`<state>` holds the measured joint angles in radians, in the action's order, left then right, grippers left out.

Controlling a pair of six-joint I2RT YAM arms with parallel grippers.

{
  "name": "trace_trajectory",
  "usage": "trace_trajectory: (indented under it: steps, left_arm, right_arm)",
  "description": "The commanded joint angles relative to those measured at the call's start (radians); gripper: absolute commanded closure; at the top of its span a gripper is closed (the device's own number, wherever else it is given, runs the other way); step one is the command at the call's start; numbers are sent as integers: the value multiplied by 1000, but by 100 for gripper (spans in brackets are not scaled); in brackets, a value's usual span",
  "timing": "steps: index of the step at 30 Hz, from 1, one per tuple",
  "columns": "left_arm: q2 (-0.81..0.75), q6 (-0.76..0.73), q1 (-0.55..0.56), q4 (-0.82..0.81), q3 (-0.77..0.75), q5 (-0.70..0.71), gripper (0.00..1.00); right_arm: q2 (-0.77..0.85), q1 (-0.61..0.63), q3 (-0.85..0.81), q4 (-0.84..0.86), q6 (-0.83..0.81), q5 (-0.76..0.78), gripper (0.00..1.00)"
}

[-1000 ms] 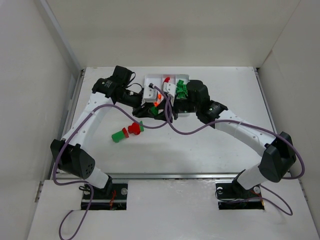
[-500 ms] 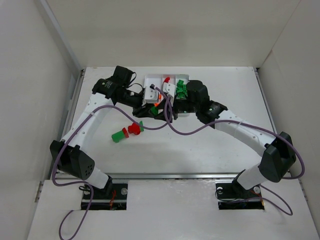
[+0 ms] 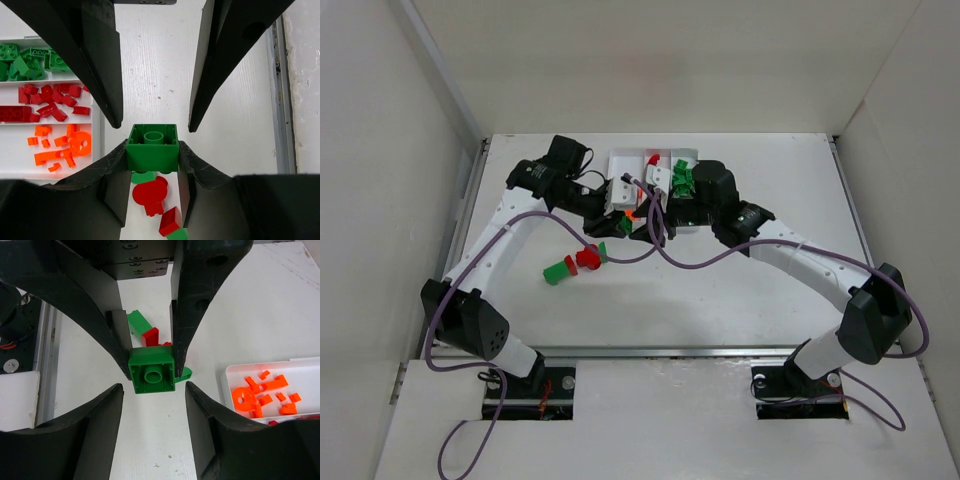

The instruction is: Sort the legos into containers by color

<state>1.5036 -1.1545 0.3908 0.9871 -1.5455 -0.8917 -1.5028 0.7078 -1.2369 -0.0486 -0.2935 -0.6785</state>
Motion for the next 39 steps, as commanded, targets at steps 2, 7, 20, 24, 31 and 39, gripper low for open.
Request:
trace_trajectory:
  steps: [2,7,20,24,31,39]
  left_arm:
    - [-32,-24,-1,22,16,7,100]
    - [-32,-11,-1,13,4,-16,100]
    - [-32,16,-1,24,-24,-79,100]
    - [-32,16,-1,33,-24,-89,100]
    - [-32,-4,-1,33,-5,-70,100]
    - [-32,72,-1,-24,24,-23,48]
  right_arm:
    - [27,1,-26,38,-16,7,40]
    - [16,1,-26,38,-16,-29,40]
    - [-36,1,-56,29,-16,-41,43]
    - [-45,1,-67,29,-16,-41,54]
    - [-36,1,-76,29,-7,-23,89]
    - [-8,1,-45,29,-7,62,100]
